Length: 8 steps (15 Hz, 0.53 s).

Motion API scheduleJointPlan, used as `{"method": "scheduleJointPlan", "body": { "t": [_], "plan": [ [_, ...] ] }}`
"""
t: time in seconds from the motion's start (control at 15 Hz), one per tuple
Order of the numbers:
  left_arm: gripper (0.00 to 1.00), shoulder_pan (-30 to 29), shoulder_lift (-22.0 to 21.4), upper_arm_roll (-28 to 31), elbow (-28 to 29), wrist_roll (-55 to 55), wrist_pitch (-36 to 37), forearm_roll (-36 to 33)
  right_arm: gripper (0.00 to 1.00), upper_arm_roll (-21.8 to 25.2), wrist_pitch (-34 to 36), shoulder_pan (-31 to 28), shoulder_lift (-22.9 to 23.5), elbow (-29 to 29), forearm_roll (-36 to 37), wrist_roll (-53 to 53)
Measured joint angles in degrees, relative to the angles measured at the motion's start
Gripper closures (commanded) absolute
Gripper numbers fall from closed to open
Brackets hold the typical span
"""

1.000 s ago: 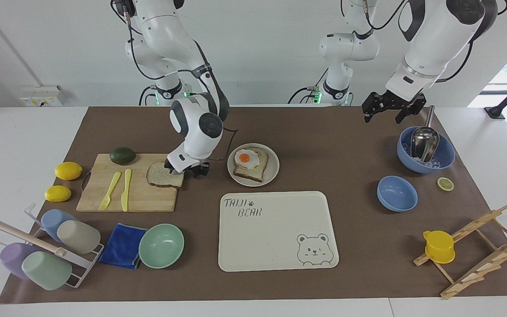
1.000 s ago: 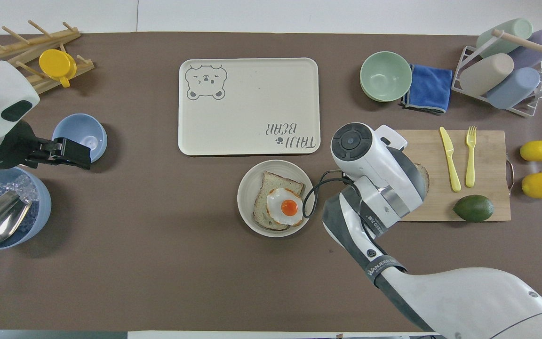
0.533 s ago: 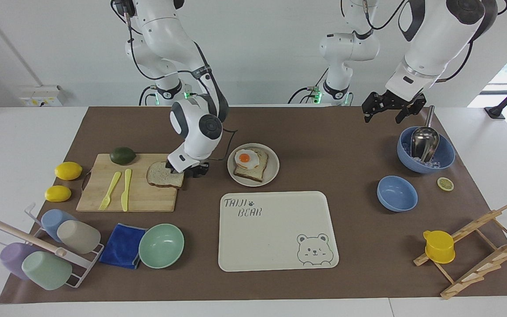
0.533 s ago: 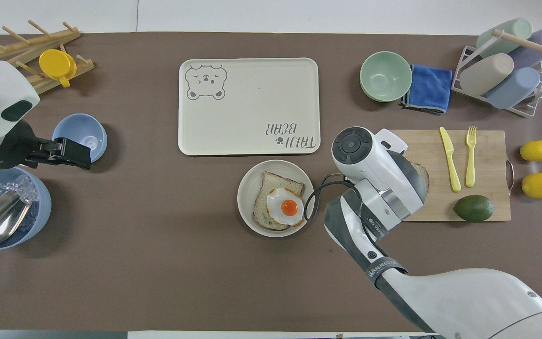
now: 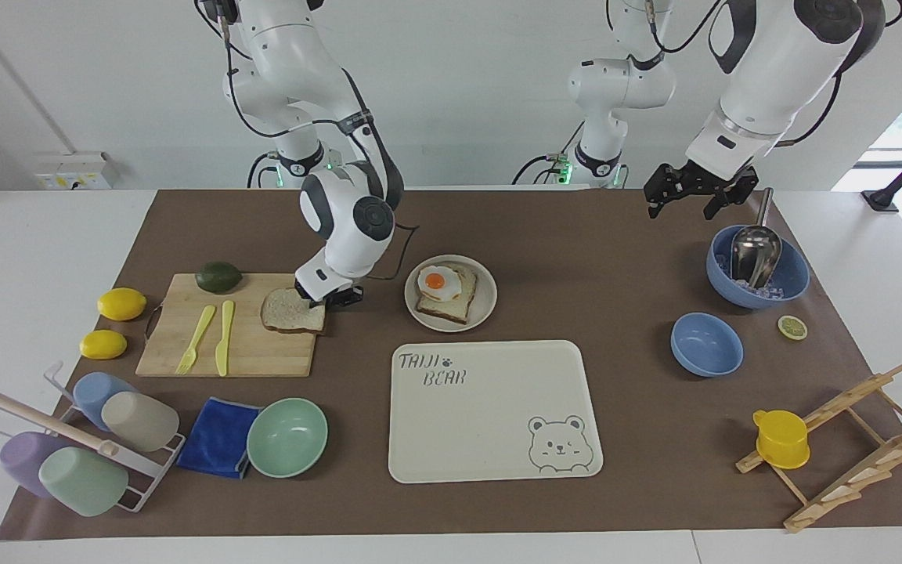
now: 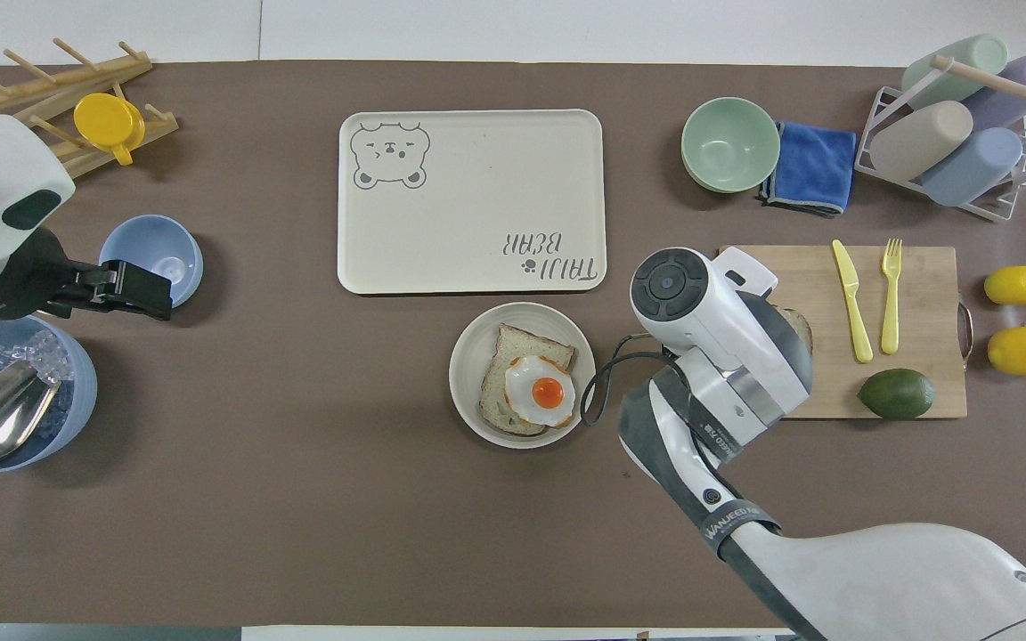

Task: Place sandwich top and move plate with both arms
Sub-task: 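Carry the bread slice with the right gripper toward the white plate, then lower the bread slice onto the egg and open the right gripper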

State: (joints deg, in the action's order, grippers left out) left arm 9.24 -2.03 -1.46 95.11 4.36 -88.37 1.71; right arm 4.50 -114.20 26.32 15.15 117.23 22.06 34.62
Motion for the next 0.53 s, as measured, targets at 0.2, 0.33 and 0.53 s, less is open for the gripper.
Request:
{"method": "scheduleJointPlan", "body": {
  "t": [0.2, 0.33, 0.53],
  "plan": [
    [0.0, 0.0, 0.0, 0.0, 0.0, 0.0, 0.0, 0.0, 1.0, 0.0, 0.4, 0.3, -0.1, 0.0, 0.2, 0.0],
    [0.0, 0.0, 0.0, 0.0, 0.0, 0.0, 0.0, 0.0, 1.0, 0.0, 3.5, 1.2, -0.1, -1.2, 0.6, 0.0],
    [0.0, 0.0, 0.0, 0.0, 0.0, 0.0, 0.0, 0.0, 1.0, -0.1, 13.5, 4.9, -0.2, -6.8, 1.4, 0.0]
  ]
}}
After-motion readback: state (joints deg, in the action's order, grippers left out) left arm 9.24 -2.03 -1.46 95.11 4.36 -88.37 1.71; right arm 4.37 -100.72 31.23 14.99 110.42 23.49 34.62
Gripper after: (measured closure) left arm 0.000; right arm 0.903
